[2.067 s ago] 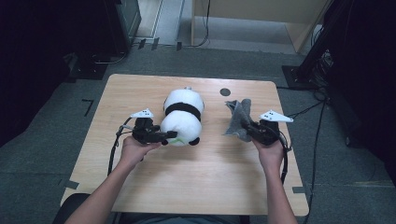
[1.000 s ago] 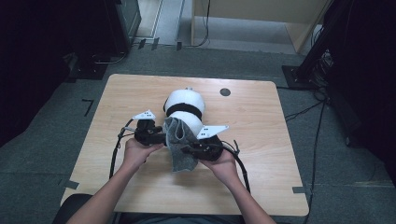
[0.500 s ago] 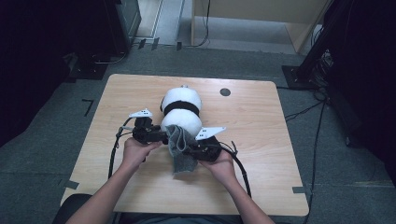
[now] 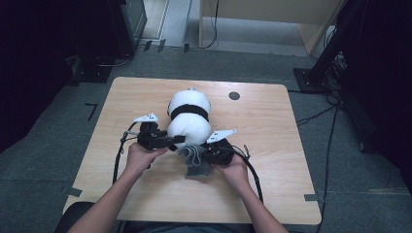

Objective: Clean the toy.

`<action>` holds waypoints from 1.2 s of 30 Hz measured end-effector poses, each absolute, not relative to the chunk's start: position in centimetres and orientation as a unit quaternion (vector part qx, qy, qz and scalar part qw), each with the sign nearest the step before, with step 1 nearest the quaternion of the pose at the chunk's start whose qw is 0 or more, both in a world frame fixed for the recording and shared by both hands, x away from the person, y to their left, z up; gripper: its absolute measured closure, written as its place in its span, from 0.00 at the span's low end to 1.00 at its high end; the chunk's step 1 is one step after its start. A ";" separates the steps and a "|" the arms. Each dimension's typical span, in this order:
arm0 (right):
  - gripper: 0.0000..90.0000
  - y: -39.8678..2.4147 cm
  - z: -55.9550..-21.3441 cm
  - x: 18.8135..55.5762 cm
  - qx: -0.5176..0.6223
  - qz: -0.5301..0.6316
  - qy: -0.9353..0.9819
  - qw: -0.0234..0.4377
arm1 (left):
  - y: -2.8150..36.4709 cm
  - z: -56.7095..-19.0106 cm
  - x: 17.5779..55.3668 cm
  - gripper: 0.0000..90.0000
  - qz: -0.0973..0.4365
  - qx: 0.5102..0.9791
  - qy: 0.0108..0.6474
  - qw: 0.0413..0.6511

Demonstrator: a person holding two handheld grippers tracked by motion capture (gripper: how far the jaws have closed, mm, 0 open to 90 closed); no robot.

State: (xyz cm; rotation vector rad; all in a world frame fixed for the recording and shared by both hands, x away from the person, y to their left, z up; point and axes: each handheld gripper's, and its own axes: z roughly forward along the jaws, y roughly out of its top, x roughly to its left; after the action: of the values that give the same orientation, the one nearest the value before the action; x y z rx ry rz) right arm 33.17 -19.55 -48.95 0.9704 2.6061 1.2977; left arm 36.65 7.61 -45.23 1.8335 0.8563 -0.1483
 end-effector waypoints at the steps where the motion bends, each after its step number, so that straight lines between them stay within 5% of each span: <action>1: 0.89 -19.9 -49.0 33.3 0.323 0.422 0.846 0.036 | 7.6 -45.2 36.6 0.55 -0.063 0.767 0.357 0.529; 23: 0.89 -27.4 -44.8 33.7 0.413 0.502 0.750 0.120 | 7.2 -46.0 36.3 0.54 -0.037 0.802 0.337 0.492; 29: 0.89 -25.8 -42.1 32.2 0.362 0.536 0.751 0.132 | 6.8 -46.1 36.2 0.54 -0.034 0.800 0.339 0.494; 36: 0.89 -22.1 -41.6 31.1 0.313 0.559 0.763 0.086 | 6.7 -46.2 36.2 0.54 -0.038 0.796 0.342 0.498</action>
State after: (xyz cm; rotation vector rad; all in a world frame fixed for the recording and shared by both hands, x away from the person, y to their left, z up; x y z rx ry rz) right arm 31.07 -22.12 -41.63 0.9323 2.2748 1.6668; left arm 36.16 6.68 -46.18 1.9272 0.8291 -0.0927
